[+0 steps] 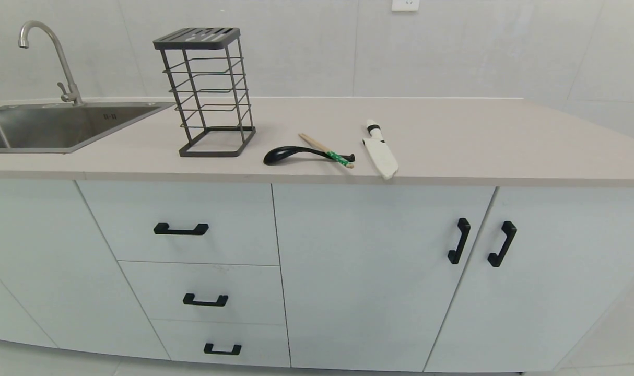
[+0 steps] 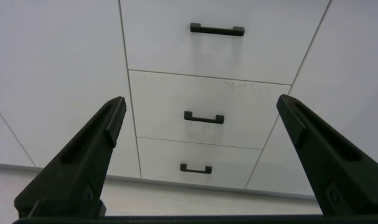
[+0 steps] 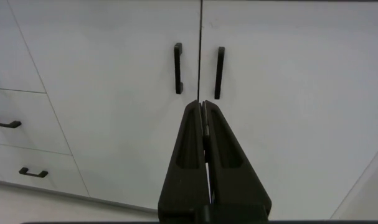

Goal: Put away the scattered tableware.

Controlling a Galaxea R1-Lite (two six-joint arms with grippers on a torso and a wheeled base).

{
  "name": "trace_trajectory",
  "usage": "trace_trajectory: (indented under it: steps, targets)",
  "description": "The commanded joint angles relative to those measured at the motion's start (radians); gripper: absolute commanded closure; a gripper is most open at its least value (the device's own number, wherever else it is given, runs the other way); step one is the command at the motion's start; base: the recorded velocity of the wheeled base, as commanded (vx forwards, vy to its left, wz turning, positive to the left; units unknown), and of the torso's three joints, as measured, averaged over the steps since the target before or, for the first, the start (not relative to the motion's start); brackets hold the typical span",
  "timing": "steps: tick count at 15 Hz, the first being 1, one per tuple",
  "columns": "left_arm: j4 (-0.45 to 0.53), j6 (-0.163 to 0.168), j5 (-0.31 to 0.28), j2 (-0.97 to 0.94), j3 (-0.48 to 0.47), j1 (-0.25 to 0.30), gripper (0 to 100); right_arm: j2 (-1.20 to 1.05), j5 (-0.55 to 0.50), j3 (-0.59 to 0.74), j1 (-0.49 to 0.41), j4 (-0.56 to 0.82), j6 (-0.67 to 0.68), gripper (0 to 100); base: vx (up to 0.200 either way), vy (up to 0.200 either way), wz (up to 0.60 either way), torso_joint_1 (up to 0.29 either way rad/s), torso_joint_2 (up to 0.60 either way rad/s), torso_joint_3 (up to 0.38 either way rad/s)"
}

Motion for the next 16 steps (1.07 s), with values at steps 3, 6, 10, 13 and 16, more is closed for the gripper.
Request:
trace_trajectory:
  steps: [3, 6, 10, 13, 16]
  targets:
    - [0.002, 0.001, -0.001, 0.0, 0.0, 0.0, 0, 0.001, -0.002, 0.0, 0.001, 0.0, -0.002, 100, 0.0, 0.0, 0.0, 0.0, 0.0, 0.0]
    - [0.005, 0.044, -0.012, 0.0, -0.001, 0.0, 0, 0.001, -0.007, 0.0, -0.001, 0.0, -0.005, 100, 0.0, 0.0, 0.0, 0.0, 0.0, 0.0]
    - [-0.051, 0.043, -0.027, 0.001, -0.043, 0.002, 0, 0.001, -0.005, 0.0, -0.001, 0.0, -0.002, 100, 0.0, 0.0, 0.0, 0.0, 0.0, 0.0]
    - [-0.144, 0.066, -0.247, 0.197, -0.286, 0.055, 0, 0.001, -0.004, 0.0, -0.001, 0.0, -0.005, 100, 0.0, 0.0, 0.0, 0.0, 0.0, 0.0]
    - [-0.127, 0.138, -0.259, 0.365, -0.145, -0.014, 0, 0.001, -0.004, 0.0, -0.001, 0.0, -0.008, 100, 0.0, 0.0, 0.0, 0.0, 0.0, 0.0]
